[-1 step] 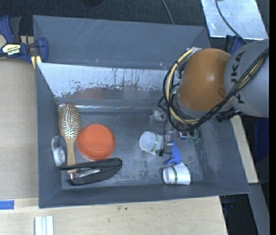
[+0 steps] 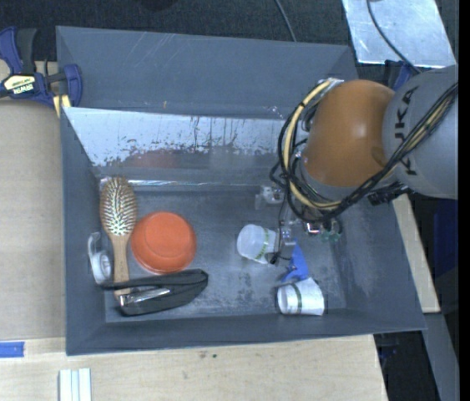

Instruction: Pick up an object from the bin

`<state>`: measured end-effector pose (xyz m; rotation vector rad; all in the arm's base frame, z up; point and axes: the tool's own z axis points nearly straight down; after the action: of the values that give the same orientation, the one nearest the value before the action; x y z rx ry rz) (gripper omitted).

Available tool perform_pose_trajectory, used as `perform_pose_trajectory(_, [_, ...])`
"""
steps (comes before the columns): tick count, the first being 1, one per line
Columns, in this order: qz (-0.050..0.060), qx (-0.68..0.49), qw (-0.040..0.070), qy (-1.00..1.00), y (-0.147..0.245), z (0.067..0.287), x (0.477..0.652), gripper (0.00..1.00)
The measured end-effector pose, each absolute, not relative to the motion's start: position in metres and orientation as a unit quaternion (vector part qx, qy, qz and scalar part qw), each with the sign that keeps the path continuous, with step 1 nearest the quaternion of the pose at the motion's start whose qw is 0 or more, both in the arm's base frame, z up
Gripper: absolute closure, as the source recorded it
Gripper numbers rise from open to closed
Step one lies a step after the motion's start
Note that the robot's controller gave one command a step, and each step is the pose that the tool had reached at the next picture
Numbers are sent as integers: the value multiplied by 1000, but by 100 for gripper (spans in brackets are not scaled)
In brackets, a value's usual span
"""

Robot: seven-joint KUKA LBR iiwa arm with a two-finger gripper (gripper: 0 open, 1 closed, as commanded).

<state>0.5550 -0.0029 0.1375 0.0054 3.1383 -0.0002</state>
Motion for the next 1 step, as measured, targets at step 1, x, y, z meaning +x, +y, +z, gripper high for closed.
perform_pose_trajectory(1, [0,46,1,999,-38,69,559,0])
